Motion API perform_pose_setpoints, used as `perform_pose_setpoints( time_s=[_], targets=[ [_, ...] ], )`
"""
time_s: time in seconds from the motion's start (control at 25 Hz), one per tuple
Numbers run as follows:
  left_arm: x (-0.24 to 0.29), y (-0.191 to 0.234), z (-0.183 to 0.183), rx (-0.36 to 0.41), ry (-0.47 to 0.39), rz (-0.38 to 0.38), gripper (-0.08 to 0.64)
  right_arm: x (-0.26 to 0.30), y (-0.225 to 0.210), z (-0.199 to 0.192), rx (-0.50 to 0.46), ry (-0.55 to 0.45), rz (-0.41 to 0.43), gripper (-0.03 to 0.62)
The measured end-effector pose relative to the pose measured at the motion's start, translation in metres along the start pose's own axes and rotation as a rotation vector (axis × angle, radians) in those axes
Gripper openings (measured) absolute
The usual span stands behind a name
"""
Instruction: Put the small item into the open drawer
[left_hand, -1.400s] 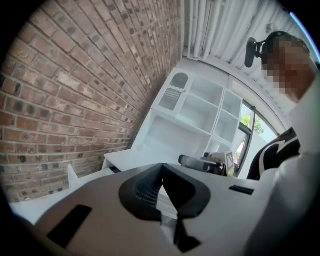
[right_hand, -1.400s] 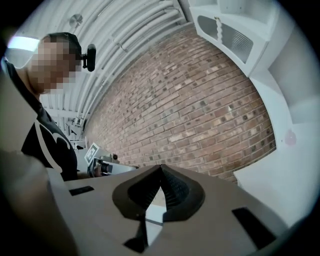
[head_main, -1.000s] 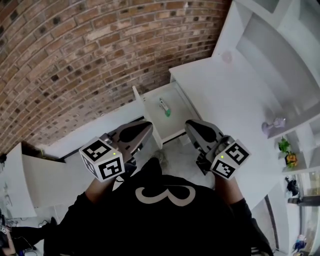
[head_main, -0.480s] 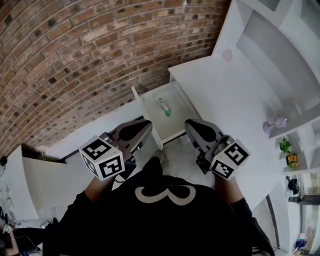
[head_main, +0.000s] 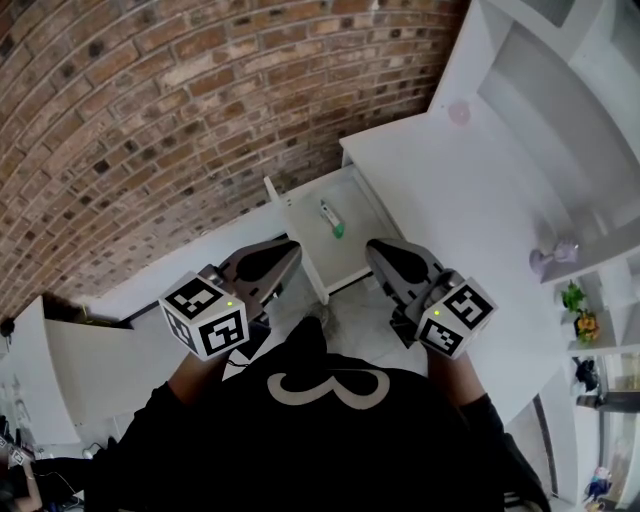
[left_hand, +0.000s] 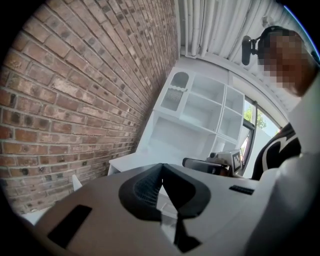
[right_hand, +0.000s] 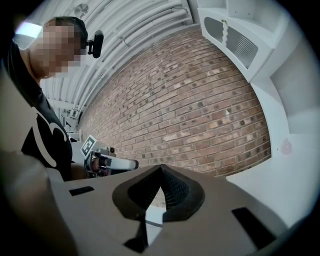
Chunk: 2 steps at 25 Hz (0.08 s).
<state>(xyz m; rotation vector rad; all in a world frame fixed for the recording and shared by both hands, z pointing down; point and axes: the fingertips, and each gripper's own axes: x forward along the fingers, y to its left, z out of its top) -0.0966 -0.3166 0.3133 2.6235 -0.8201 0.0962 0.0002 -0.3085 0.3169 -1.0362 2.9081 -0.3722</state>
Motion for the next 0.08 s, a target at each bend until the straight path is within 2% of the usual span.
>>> perform_pose_setpoints(
  time_s=[0.08],
  targets=[
    [0.0032, 0.0053, 0.0003, -0.004, -0.003, -0.004, 0.003, 0.0035, -0.0038, -0.0004, 0.001, -0.001, -0.001, 0.009]
  ],
)
